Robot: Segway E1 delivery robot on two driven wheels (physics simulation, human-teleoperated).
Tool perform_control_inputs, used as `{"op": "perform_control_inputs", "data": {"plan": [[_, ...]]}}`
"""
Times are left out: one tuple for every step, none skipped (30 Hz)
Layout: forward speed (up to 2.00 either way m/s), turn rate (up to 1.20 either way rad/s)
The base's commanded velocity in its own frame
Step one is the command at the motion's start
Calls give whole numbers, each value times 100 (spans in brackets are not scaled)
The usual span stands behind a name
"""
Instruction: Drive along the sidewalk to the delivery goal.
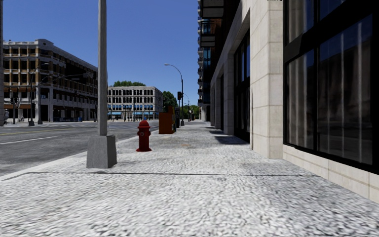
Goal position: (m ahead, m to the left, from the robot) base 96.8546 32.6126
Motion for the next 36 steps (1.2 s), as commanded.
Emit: {"op": "perform_control_inputs", "data": {"plan": [[200,0],[200,0],[200,0],[200,0],[200,0],[200,0],[200,0],[200,0],[200,0],[200,0],[200,0],[200,0],[200,0],[200,0],[200,0],[200,0],[200,0],[200,0],[200,0],[200,0],[200,0],[200,0],[200,0],[200,0],[200,0],[200,0],[200,0],[200,0],[200,0],[200,0],[200,0],[200,0],[200,0],[200,0],[200,0],[200,0]]}}
